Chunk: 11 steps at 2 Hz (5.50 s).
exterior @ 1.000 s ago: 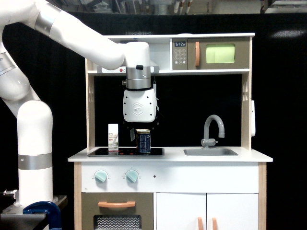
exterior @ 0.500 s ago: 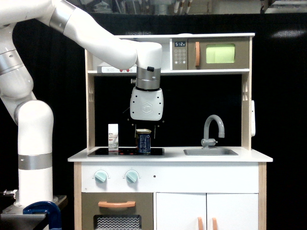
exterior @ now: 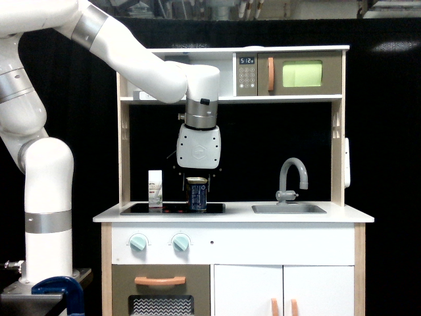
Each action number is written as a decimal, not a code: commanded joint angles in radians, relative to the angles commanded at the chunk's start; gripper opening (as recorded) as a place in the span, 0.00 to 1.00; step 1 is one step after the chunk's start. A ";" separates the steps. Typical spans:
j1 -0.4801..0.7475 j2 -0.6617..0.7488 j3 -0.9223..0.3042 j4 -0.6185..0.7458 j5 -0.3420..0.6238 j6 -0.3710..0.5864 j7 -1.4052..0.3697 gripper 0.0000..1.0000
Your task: Put the canned spam into the sink
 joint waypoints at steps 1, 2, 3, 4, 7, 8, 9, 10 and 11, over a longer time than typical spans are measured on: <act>0.041 0.038 0.017 0.000 0.074 -0.041 -0.001 1.00; 0.091 0.104 0.082 0.039 0.137 -0.086 0.056 1.00; 0.120 0.145 0.140 0.051 0.182 -0.131 0.100 1.00; 0.106 0.135 0.140 0.055 0.174 -0.114 0.097 0.00; -0.124 0.782 0.129 0.804 0.352 0.144 -0.150 0.00; -0.130 0.811 0.175 0.830 0.351 0.122 -0.116 1.00; -0.144 0.757 0.210 0.751 0.332 0.085 -0.109 1.00; -0.183 0.448 0.221 0.458 0.246 0.088 -0.105 1.00; -0.232 0.276 0.214 0.301 0.193 0.110 -0.127 1.00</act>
